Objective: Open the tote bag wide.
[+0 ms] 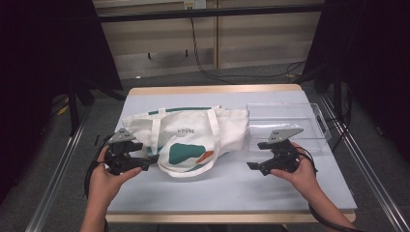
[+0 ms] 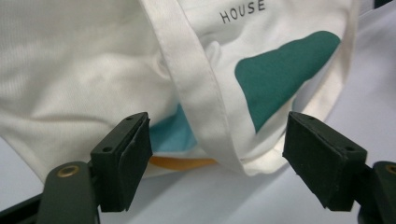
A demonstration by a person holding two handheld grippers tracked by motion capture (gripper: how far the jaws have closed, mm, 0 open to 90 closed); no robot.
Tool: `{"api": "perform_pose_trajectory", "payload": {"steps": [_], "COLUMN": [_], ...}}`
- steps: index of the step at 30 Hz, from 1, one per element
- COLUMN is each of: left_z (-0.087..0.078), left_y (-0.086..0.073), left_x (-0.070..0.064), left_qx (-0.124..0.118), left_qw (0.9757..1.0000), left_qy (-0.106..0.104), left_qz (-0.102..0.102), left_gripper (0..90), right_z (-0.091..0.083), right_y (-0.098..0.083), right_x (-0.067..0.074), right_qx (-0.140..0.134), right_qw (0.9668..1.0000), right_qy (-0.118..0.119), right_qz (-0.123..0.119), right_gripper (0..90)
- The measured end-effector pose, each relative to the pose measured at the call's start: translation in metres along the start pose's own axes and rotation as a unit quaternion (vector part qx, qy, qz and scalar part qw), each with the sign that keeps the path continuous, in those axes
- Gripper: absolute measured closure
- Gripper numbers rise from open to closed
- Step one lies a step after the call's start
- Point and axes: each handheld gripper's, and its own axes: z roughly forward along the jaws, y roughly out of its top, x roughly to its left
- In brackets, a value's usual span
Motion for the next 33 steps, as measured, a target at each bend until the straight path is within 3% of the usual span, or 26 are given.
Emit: {"api": "perform_pose_trajectory", "payload": {"steps": [1, 4, 6, 9, 11, 13, 15, 16, 18, 20, 22, 25, 28, 33], "left_z": [0.002, 0.008, 0.013, 0.02, 0.023, 0.024, 0.023, 0.023, 0.021, 0.017, 0.012, 0.005, 0.003, 0.0], "left_y": [0.003, 0.011, 0.016, 0.021, 0.023, 0.025, 0.028, 0.028, 0.03, 0.031, 0.032, 0.033, 0.03, 0.021], "left_x": [0.001, 0.003, 0.007, 0.009, 0.01, 0.012, 0.012, 0.012, 0.01, 0.007, 0.004, 0.0, -0.002, -0.002], "left_qx": [-0.001, 0.003, -0.006, 0.007, 0.001, 0.0, -0.004, -0.004, 0.001, -0.004, -0.012, -0.006, -0.012, -0.013], "left_qw": [1.0, 0.9999, 0.9998, 0.9997, 0.9997, 0.9994, 0.9994, 0.9992, 0.9997, 0.9999, 0.9999, 0.9998, 0.9994, 0.9992], "left_qy": [-0.003, 0.012, 0.005, 0.019, 0.014, 0.024, 0.011, 0.017, 0.02, 0.008, 0.0, -0.014, -0.029, -0.037], "left_qz": [-0.004, -0.007, -0.016, -0.012, -0.019, -0.023, -0.033, -0.035, -0.014, -0.01, -0.001, 0.013, 0.012, 0.008], "left_gripper": [26.3, 27.6, 29.5, 34.3, 43.2, 49.8, 60.4, 61.9, 70.1, 78.5, 80.1, 82.2, 84.1, 85.4], "right_z": [-0.001, -0.002, -0.003, -0.004, -0.004, -0.004, -0.005, -0.005, -0.006, -0.007, -0.008, -0.009, -0.009, -0.01], "right_y": [0.001, 0.004, 0.007, 0.011, 0.014, 0.016, 0.018, 0.019, 0.021, 0.024, 0.028, 0.032, 0.038, 0.046], "right_x": [0.0, -0.001, -0.001, -0.001, -0.001, -0.002, -0.003, -0.004, -0.005, -0.006, -0.008, -0.013, -0.016, -0.024], "right_qx": [0.0, -0.003, -0.004, -0.003, -0.003, -0.004, -0.003, -0.004, -0.002, -0.001, -0.002, -0.002, -0.002, -0.011], "right_qw": [1.0, 1.0, 1.0, 1.0, 0.9999, 0.9999, 0.9999, 0.9999, 0.9999, 0.9999, 0.9999, 0.9999, 0.9999, 0.9999], "right_qy": [0.001, 0.003, 0.001, 0.002, 0.005, 0.01, 0.01, 0.011, 0.01, 0.01, 0.011, 0.011, 0.012, 0.008], "right_qz": [0.002, -0.002, -0.006, -0.005, -0.009, -0.006, -0.006, -0.006, -0.008, -0.008, -0.008, -0.004, -0.002, 0.007], "right_gripper": [12.9, 12.7, 12.6, 12.5, 12.4, 12.3, 12.3, 12.3, 12.3, 12.3, 12.3, 12.3, 12.3, 12.3]}}
